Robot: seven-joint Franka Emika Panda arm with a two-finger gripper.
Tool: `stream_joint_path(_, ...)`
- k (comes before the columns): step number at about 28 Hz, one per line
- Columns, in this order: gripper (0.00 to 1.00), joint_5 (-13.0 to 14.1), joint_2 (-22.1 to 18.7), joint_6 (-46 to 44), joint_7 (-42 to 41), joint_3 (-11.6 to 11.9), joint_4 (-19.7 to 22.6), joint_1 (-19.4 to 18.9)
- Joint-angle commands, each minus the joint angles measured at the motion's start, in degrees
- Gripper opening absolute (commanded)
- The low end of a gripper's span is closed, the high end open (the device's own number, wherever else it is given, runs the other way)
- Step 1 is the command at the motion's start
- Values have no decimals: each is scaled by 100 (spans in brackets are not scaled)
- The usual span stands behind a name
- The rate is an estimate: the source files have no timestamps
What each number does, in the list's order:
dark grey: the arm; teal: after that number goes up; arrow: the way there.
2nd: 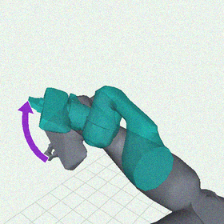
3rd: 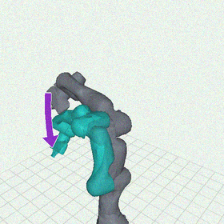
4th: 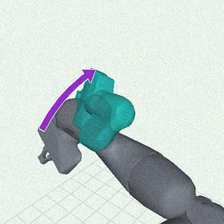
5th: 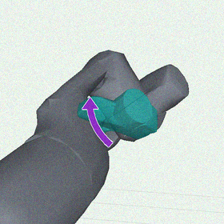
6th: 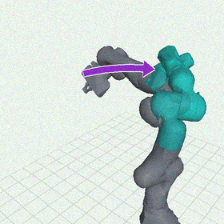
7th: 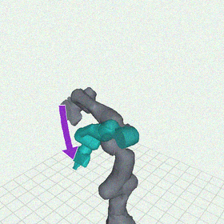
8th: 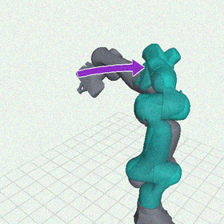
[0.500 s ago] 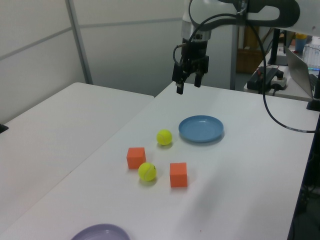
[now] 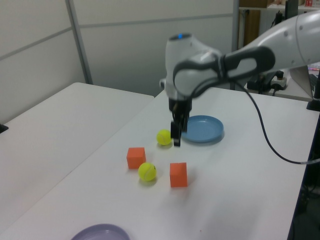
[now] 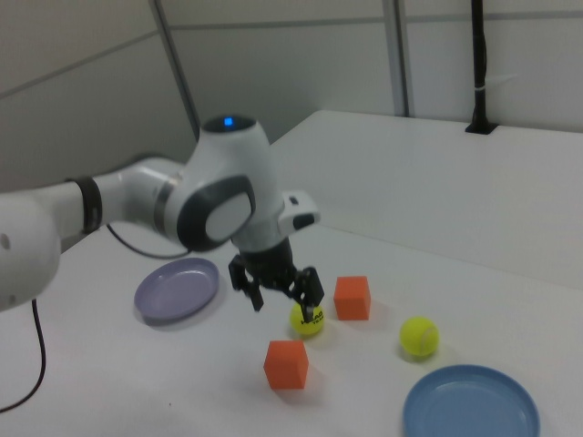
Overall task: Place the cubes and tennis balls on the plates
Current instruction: 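Lower the gripper onto the orange cube beside the tennis balls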
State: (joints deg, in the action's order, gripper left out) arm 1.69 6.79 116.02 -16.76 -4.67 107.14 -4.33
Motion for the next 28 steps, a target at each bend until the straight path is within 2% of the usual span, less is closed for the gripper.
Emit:
stream_joint_path(1,100,-81,-187,631,-328,-183,659,3)
stream_joint_path(4,100,-73,-143,667,-521,-262,703,12)
stream_joint_path(16,100,-64,507,966,-1277,-262,668,38)
stream_joint_path(28,100,-64,657,1265,-1374,-262,703,47)
